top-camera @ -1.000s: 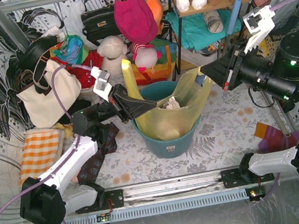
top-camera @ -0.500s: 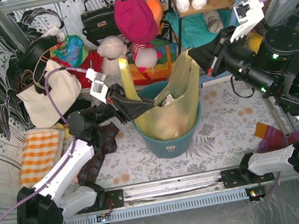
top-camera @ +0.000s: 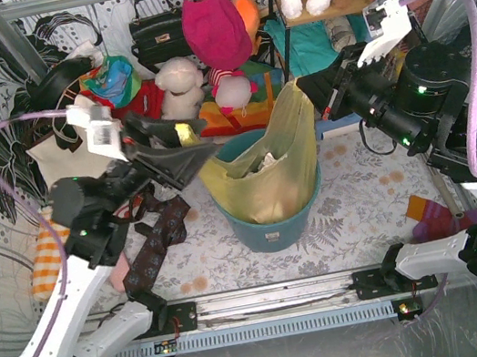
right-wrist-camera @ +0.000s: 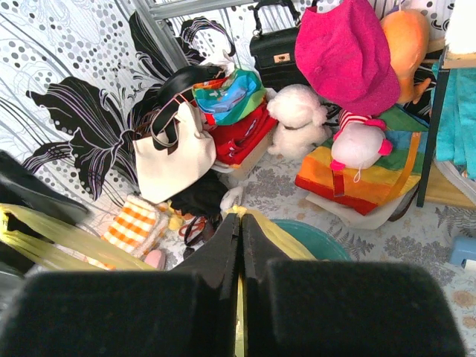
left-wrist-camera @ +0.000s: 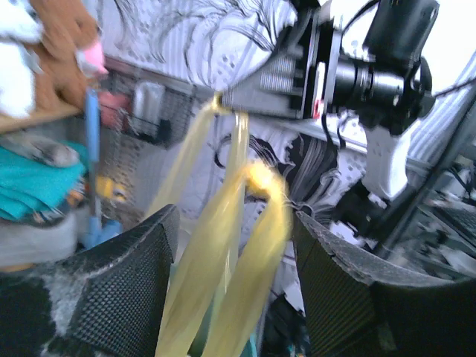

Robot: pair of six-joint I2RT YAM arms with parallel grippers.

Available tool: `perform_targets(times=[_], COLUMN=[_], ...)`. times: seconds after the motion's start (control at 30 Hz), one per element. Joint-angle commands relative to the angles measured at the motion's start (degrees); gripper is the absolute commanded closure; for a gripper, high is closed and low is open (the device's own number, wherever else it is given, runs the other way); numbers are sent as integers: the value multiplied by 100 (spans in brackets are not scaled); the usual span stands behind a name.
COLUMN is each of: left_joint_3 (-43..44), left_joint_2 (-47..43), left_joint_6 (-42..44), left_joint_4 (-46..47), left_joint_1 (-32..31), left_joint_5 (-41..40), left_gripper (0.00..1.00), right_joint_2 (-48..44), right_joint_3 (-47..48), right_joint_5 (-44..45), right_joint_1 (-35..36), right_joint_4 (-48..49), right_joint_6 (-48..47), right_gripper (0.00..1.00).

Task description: Tie the trash bag

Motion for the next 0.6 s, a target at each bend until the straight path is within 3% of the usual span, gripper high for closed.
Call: perform_targets(times=[0.0, 0.27, 0.4, 0.57], left_joint_3=[1375, 4087, 4726, 5056], left_joint_2=[68, 1642, 2255, 2720], left_joint_6=[843, 626, 424, 608], left_joint_4=[-1750, -2825, -2872, -3079], left_joint_1=[-16, -91, -415, -1160], left_joint_5=[-818, -501, -689, -1491], left_gripper=[28, 23, 24, 25], right_joint_2=[26, 112, 97, 58], right_joint_3=[-10, 55, 55, 2], right_joint_5=[66, 8, 63, 116], right_joint_1=[22, 28, 26, 28], right_joint_4=[235, 281, 304, 350], right_joint_6=[-112, -103, -99, -70], right_gripper=[100, 100, 100, 100])
